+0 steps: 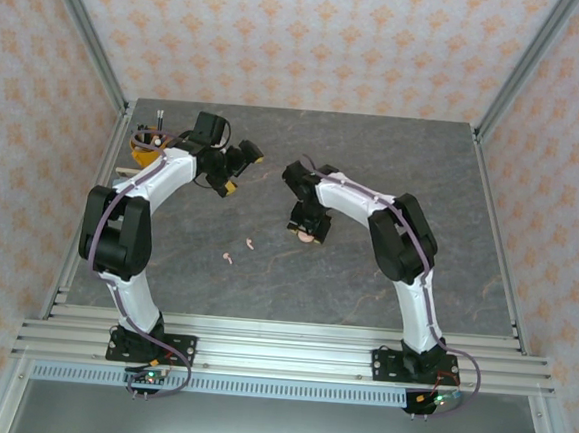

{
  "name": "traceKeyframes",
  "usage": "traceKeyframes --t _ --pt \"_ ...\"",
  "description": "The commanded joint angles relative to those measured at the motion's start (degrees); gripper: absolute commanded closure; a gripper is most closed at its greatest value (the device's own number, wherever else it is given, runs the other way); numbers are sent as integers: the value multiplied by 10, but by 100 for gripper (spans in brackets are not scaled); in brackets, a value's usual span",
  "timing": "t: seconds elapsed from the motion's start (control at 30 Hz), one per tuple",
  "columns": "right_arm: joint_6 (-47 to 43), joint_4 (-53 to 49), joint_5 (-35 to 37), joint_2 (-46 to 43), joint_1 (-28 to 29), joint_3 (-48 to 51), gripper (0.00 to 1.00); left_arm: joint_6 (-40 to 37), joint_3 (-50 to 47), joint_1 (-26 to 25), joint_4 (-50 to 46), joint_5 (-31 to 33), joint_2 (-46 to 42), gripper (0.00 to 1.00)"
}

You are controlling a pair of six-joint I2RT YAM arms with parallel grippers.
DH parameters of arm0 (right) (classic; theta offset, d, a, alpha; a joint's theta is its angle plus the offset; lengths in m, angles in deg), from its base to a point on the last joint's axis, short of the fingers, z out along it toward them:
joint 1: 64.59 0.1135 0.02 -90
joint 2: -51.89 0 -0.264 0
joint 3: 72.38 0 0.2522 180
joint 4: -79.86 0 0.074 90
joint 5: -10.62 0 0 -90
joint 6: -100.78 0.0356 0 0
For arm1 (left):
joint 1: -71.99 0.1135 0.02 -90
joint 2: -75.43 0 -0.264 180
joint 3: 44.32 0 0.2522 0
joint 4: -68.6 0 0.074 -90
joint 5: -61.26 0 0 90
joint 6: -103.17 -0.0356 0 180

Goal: Insert wireless bluetooth earbuds into charging case

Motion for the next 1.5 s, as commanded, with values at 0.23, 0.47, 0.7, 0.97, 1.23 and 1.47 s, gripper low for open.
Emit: traceKeyframes --t 0.23,0.47,0.7,0.97,1.23,1.47 --pt "-210 77 -40 -77 -34 60 48 -33 -11 -24 -37 -7 -22 1" --pt "-248 181 -51 -138 -46 154 49 -6 -40 -47 -31 -13 -27 1" --pt "-235 282 -55 -177 -47 231 49 66 -45 -78 -8 -25 -9 1" --pt "-222 359 -40 -210 -47 284 50 186 -43 -103 28 -45 16 0" --pt "-203 413 -33 -236 -48 320 51 288 -50 -113 65 -62 34 0" --pt "-189 462 -39 -268 -48 344 51 327 -48 -125 103 -79 59 0"
